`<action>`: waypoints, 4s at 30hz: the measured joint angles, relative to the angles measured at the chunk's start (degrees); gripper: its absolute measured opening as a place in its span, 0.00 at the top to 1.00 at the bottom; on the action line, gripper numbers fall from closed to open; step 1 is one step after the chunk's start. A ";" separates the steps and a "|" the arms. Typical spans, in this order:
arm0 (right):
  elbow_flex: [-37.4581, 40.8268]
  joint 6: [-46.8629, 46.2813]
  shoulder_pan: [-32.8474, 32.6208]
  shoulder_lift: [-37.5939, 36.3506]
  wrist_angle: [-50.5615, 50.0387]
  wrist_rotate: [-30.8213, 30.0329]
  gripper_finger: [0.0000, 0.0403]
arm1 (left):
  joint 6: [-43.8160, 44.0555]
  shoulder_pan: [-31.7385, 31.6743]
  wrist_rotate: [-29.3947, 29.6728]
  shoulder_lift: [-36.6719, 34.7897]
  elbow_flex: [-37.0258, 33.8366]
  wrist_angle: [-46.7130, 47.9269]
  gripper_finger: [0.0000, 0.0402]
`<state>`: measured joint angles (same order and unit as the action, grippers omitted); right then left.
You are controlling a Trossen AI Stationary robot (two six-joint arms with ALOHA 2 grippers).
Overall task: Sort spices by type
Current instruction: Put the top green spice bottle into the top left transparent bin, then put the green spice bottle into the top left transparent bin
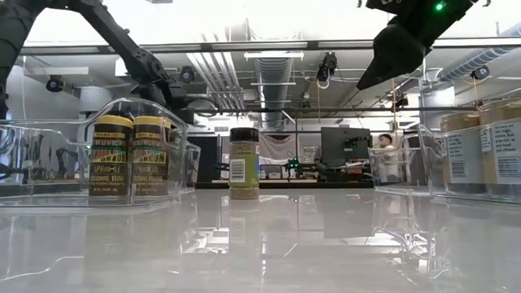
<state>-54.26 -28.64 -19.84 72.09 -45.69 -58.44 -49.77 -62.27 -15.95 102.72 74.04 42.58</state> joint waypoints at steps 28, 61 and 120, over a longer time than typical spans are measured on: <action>-0.04 -3.61 0.39 -0.08 0.13 -0.15 0.10 | -6.89 -1.21 -5.64 0.21 -4.85 -8.49 0.53; -0.07 -3.76 0.38 -0.04 -0.28 -0.15 0.10 | -3.30 -0.20 2.99 0.19 -4.68 -9.35 0.41; -12.07 19.11 -4.95 -0.72 4.20 24.71 0.10 | 37.36 40.77 -21.03 -26.96 -4.93 -11.36 0.42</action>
<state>-66.32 -9.54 -24.79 71.37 -41.49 -33.72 -12.41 -21.51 -36.98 75.77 69.11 31.22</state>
